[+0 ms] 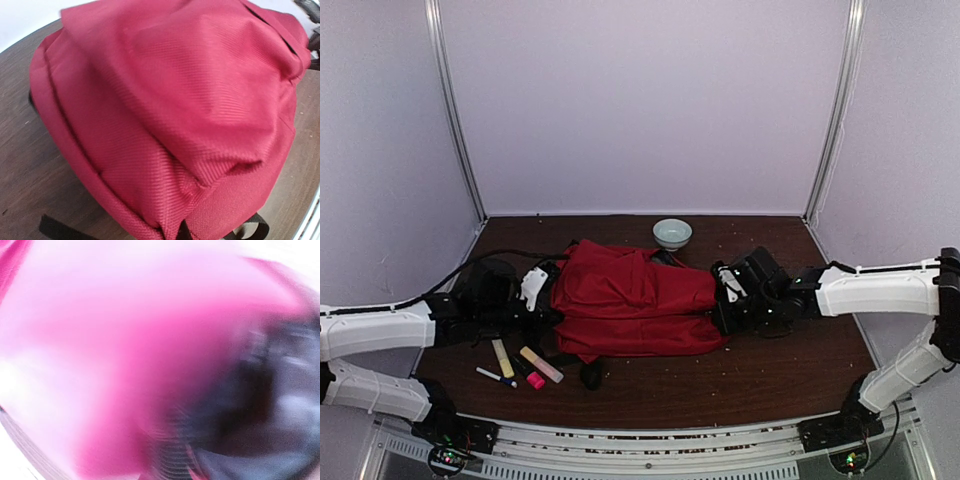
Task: Pack the student bag
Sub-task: Zip the student bag into the largest pocket of the bag, then hold the largest pocket of the student bag.
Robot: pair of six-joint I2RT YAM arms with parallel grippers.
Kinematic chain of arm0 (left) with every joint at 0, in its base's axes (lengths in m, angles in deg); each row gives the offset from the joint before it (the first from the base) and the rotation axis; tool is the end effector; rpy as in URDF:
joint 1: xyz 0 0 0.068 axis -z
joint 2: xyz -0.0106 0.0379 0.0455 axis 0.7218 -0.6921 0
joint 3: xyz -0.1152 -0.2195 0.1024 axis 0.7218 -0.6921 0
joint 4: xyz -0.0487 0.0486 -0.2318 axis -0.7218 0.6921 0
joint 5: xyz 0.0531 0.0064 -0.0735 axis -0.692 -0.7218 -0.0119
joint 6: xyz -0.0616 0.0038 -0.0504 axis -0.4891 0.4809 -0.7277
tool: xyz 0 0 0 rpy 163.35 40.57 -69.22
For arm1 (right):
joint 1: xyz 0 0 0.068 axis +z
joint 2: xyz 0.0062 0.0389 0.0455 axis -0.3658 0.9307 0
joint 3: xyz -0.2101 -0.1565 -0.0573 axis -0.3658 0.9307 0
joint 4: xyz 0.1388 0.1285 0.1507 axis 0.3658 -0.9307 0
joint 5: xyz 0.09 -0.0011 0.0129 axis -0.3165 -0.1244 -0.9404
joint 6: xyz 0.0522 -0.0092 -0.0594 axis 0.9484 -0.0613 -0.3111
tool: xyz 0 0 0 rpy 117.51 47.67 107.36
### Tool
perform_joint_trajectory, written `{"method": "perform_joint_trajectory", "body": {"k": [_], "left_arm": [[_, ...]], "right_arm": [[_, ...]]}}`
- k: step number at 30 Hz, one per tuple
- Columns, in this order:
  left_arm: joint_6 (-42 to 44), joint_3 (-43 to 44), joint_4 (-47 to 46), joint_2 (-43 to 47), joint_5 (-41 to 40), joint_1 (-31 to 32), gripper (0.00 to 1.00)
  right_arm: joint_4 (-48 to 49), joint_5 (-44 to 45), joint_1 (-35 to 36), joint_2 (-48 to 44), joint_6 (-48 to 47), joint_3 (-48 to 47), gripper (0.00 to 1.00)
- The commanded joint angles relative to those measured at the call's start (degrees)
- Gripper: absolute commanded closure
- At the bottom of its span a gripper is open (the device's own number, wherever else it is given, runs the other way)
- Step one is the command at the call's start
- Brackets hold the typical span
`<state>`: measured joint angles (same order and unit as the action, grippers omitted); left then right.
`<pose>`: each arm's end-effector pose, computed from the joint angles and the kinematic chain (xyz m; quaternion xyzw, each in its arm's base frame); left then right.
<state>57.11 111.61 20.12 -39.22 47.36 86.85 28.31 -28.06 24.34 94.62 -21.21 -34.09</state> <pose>0.1754 -0.1569 0.1888 0.2261 0.8657 -0.2307 0.3825 0.1975 0.2104 0.1785 -0.1740 0.9291 0.2187 0.2423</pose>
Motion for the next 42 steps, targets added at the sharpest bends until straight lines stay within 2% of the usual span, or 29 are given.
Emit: {"method": "perform_joint_trajectory", "body": {"k": [1,5,7,10,12,13,14,16,19,21,23,25,27,30,31,34,36,39,42], "left_arm": [[0.95,1.77,5.58,3.98,-7.68,-4.48,1.0],[0.62,0.5,7.09,7.49,-7.84,-8.53,1.0],[1.06,0.05,6.16,8.83,-6.42,-9.61,1.0],[3.57,1.1,4.69,8.48,-4.51,-9.7,0.99],[4.89,2.87,3.64,7.76,-2.46,-9.56,0.52],[5.14,4.11,3.06,7.64,-1.13,-9.31,0.37],[5.83,5.23,2.09,7.82,-0.71,-8.21,0.32],[10.4,6.58,-1.93,8.72,-3.8,-1.97,0.31],[21.79,6.69,-12.32,6.32,-10.09,13.16,0.36],[23.75,8.0,-18.22,-0.01,-7.46,16.43,0.43],[24.05,12.24,-19.67,-9.0,-2.47,18.28,0.46],[28.23,19.18,-16.4,-18.26,-0.21,21.5,0.45],[35.41,24.99,-13.64,-26.03,-1.27,24.61,0.41],[39.09,30.15,-15.51,-33.99,-5.35,25.75,0.33],[39.79,31.57,-15.94,-36.03,-9.25,25.8,0.3],[42.31,34.77,-15.98,-40.39,-15.77,25.75,0.3],[43.77,35.26,-15.86,-42.13,-16.25,25.7,0.35],[43.54,35.73,-14.87,-44.16,-15.83,25.75,0.49],[43.03,35.91,-14.11,-45.89,-17.63,25.71,0.55]], "right_arm": [[-8.34,1.46,-5.3,-6.21,-4.43,3.76,1.0],[-10.31,0.8,-9.4,-9.83,-6.21,4.72,1.0],[-9.81,-0.95,-8.82,-9.71,-6.64,3.92,1.0],[-8.21,-8.29,-6.2,-7.17,-7.87,1.4,1.0],[-7.77,-11.95,-4.57,-5.85,-8.34,-0.31,1.0],[-7.44,-13.41,-4.1,-5.67,-8.48,-0.85,1.0],[-7.2,-14.73,-3.72,-5.83,-8.65,-1.28,1.0],[-7.56,-16.31,-3.37,-6.61,-9.0,-2.08,1.0],[-10.0,-16.67,-3.31,-7.53,-10.81,-3.27,1.0],[-12.5,-15.86,-3.33,-7.65,-12.53,-4.35,1.0],[-15.84,-14.63,-3.34,-7.43,-14.36,-5.98,1.0],[-18.69,-13.3,-3.39,-7.03,-15.25,-7.67,1.0],[-20.49,-13.08,-3.56,-6.54,-15.78,-8.83,1.0],[-21.44,-13.94,-3.93,-5.72,-16.1,-9.5,1.0],[-21.48,-14.25,-4.1,-5.5,-16.02,-9.61,1.0],[-20.48,-15.69,-4.59,-5.27,-15.23,-9.32,1.0],[-19.68,-17.31,-5.02,-5.15,-14.79,-9.18,1.0],[-19.56,-18.24,-6.06,-4.94,-14.62,-9.43,1.0],[-18.94,-17.9,-7.28,-5.78,-14.4,-9.57,1.0]]}}
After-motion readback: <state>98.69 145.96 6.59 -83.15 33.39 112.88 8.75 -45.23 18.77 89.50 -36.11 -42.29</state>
